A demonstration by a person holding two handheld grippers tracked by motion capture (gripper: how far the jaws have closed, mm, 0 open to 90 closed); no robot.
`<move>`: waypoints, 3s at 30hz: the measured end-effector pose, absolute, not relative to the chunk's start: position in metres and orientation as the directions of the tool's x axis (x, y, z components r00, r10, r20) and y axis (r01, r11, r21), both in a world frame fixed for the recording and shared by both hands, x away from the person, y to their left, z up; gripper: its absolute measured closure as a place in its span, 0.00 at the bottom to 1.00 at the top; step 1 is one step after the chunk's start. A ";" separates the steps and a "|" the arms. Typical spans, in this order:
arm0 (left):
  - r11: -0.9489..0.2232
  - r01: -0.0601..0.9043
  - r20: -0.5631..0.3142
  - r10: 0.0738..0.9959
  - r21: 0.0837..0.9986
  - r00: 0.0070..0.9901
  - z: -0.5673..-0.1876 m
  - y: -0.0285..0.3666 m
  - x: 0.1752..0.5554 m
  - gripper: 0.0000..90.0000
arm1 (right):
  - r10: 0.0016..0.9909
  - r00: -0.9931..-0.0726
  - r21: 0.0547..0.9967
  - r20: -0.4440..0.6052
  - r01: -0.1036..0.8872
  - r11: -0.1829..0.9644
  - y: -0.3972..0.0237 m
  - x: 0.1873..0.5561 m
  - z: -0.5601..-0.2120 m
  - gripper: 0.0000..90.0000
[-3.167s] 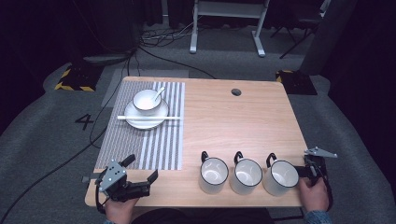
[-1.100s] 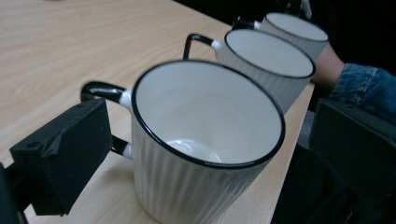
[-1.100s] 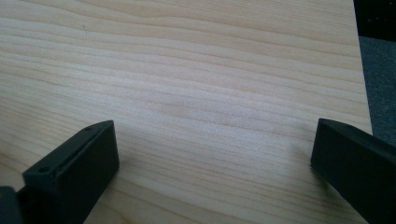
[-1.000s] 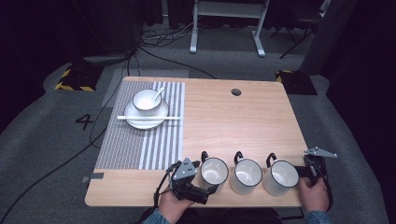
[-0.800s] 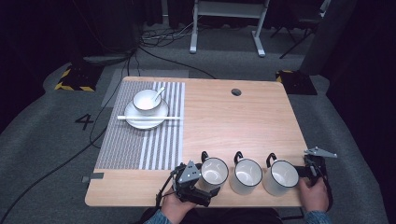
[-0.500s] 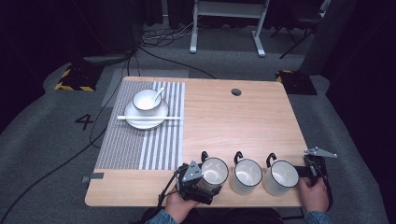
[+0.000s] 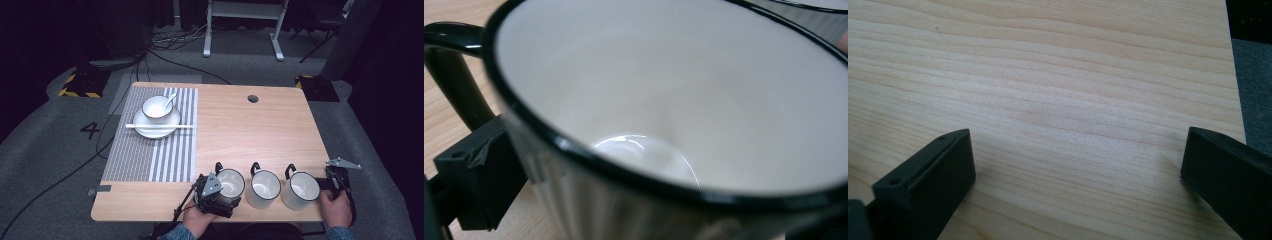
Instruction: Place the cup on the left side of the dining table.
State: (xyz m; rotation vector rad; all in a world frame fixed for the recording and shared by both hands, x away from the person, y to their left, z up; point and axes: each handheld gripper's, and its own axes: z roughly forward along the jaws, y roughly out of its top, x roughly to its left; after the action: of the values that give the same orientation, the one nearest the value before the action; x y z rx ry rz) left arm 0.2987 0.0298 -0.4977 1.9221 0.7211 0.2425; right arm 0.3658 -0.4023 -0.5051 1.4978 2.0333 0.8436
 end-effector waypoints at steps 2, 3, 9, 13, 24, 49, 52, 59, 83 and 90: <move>-0.298 0.382 -0.146 0.589 0.875 0.795 -0.498 0.026 0.299 0.00 | 0.958 -0.288 0.716 -0.013 0.666 0.210 -0.402 0.366 -0.505 0.01; -0.300 0.381 -0.140 0.596 0.874 0.791 -0.498 0.026 0.300 0.00 | 0.958 -0.288 0.716 -0.013 0.666 0.210 -0.402 0.366 -0.505 0.01; -0.299 0.376 -0.128 0.610 0.877 0.782 -0.498 0.023 0.298 0.01 | 0.958 -0.287 0.717 -0.014 0.665 0.210 -0.402 0.366 -0.505 0.01; -0.310 0.362 -0.105 0.615 0.879 0.782 -0.497 0.023 0.297 0.02 | 0.957 -0.290 0.716 -0.015 0.665 0.213 -0.402 0.366 -0.505 0.01; -0.292 0.368 -0.114 0.627 0.883 0.771 -0.488 0.025 0.294 0.04 | 0.957 -0.289 0.716 -0.015 0.665 0.212 -0.402 0.366 -0.505 0.01; -0.200 0.342 -0.122 0.678 0.918 0.725 -0.428 0.048 0.302 0.04 | 0.958 -0.288 0.717 -0.015 0.665 0.211 -0.402 0.366 -0.505 0.01; -0.180 0.336 -0.124 0.691 0.925 0.712 -0.422 0.056 0.304 0.04 | 0.957 -0.289 0.717 -0.015 0.664 0.212 -0.402 0.366 -0.505 0.01; -0.159 0.310 -0.101 0.729 0.937 0.677 -0.411 0.082 0.305 0.04 | 0.957 -0.289 0.717 -0.015 0.664 0.212 -0.402 0.366 -0.505 0.01; -0.057 0.318 -0.108 0.870 0.946 0.480 -0.399 0.162 0.311 0.03 | 0.957 -0.288 0.717 -0.016 0.664 0.212 -0.402 0.366 -0.505 0.01; -0.040 0.324 -0.108 0.898 0.945 0.426 -0.399 0.180 0.311 0.04 | 0.957 -0.290 0.716 -0.015 0.665 0.213 -0.402 0.366 -0.505 0.01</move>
State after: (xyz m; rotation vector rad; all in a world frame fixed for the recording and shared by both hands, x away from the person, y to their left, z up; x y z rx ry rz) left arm 0.3106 0.1805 -0.3986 1.5972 1.1008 0.6633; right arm 0.3659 -0.4022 -0.5051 1.4983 2.0324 0.8441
